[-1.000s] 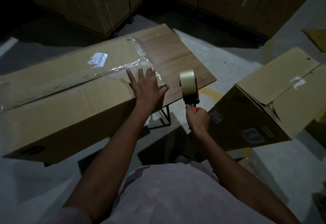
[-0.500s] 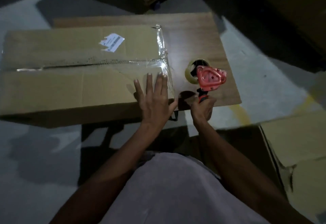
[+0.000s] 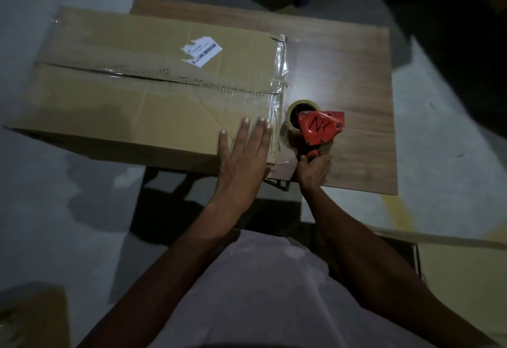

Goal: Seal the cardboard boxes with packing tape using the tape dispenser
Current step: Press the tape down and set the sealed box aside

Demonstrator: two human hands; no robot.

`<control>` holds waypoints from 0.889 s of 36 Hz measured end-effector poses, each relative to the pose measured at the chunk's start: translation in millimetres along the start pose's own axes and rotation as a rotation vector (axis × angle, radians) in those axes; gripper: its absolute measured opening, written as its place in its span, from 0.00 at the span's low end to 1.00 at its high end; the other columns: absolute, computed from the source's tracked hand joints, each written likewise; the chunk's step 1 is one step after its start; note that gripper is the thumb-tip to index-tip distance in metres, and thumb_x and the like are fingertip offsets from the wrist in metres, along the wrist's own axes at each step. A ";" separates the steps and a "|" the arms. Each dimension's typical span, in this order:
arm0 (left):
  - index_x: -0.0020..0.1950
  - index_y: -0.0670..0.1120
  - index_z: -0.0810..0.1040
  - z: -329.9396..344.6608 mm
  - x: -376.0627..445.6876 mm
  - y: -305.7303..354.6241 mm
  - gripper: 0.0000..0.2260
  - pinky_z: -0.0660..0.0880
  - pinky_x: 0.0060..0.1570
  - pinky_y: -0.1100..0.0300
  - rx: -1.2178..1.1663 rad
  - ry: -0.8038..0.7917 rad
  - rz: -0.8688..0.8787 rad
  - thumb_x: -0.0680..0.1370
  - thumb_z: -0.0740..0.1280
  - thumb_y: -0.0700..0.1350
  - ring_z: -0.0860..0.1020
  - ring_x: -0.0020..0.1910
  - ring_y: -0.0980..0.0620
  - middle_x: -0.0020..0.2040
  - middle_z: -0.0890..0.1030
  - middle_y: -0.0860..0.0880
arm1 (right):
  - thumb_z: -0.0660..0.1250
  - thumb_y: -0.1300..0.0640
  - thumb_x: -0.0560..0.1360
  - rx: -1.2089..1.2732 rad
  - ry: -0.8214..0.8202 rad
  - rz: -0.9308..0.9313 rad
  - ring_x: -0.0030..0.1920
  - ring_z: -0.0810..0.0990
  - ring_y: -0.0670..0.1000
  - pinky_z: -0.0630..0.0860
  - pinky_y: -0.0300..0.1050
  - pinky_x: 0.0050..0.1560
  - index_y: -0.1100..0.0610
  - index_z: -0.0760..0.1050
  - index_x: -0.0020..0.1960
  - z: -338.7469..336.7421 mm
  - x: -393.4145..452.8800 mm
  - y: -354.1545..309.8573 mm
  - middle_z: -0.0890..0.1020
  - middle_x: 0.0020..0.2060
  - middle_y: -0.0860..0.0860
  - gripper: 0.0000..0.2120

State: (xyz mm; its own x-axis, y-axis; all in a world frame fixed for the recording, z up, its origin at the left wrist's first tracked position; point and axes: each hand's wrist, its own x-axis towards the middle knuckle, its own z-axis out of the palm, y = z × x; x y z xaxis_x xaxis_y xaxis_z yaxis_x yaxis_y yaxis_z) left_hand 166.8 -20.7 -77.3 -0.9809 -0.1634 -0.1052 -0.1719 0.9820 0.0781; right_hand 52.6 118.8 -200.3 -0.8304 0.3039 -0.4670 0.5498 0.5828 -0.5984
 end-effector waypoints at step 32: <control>0.54 0.44 0.86 -47.7 146.2 -78.0 0.12 0.72 0.53 0.46 -0.521 0.466 0.059 0.80 0.67 0.48 0.79 0.55 0.40 0.50 0.86 0.45 | 0.72 0.42 0.79 0.188 -0.322 -0.370 0.65 0.78 0.47 0.73 0.36 0.57 0.48 0.64 0.79 -52.5 -117.2 -45.6 0.78 0.66 0.47 0.34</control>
State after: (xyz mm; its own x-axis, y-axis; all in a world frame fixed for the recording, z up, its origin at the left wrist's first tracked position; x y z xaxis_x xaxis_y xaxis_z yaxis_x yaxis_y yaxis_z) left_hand 32.5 -125.7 -51.4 -0.9064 -0.2495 0.3408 -0.0242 0.8363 0.5478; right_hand 120.1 96.2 -84.1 -0.9185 -0.1608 -0.3613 0.2565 0.4533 -0.8537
